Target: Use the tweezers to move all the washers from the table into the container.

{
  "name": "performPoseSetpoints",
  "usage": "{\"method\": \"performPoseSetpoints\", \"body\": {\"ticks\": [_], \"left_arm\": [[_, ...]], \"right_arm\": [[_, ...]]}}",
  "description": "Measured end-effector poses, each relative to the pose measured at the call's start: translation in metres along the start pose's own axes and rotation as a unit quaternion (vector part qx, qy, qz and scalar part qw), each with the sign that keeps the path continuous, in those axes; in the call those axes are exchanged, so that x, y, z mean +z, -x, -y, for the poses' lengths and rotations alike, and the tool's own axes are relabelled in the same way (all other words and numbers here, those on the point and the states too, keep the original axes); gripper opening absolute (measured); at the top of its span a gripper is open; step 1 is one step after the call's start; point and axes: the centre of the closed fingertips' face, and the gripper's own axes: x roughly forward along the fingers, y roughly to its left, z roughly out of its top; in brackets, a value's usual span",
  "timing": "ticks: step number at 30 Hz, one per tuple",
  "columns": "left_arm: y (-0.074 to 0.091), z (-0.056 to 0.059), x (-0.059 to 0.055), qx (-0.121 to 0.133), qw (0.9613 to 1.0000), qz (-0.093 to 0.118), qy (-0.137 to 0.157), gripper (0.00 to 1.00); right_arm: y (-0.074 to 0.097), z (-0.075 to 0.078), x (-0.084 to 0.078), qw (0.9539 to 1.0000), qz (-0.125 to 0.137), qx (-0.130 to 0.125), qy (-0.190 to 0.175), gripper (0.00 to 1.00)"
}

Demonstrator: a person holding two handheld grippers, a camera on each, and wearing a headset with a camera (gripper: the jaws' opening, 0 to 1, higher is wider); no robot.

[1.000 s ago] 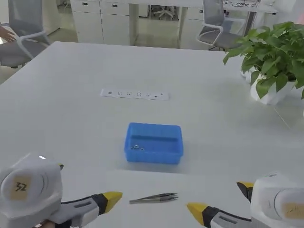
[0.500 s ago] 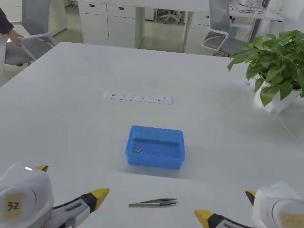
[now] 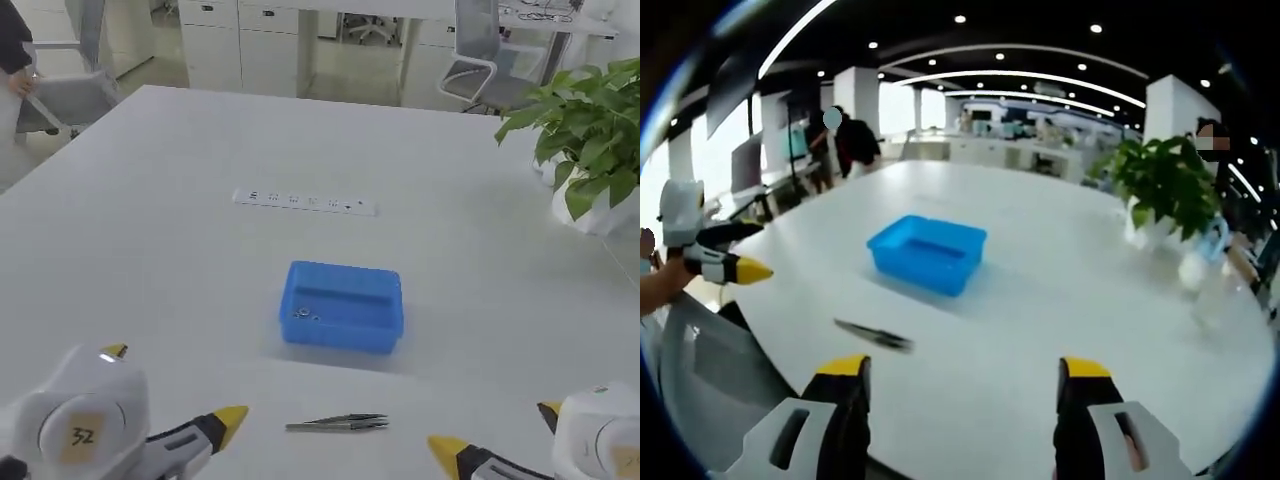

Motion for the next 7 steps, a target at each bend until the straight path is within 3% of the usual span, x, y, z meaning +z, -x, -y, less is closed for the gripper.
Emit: {"method": "performPoseSetpoints", "body": {"ticks": [7], "left_arm": [[-0.0005,-0.0016,-0.0016,0.004,0.9999,-0.003,-0.009,0.87]], "right_arm": [[-0.0001,0.0008,0.0004,1.0000,0.003,-0.001,0.002,0.74]]}}
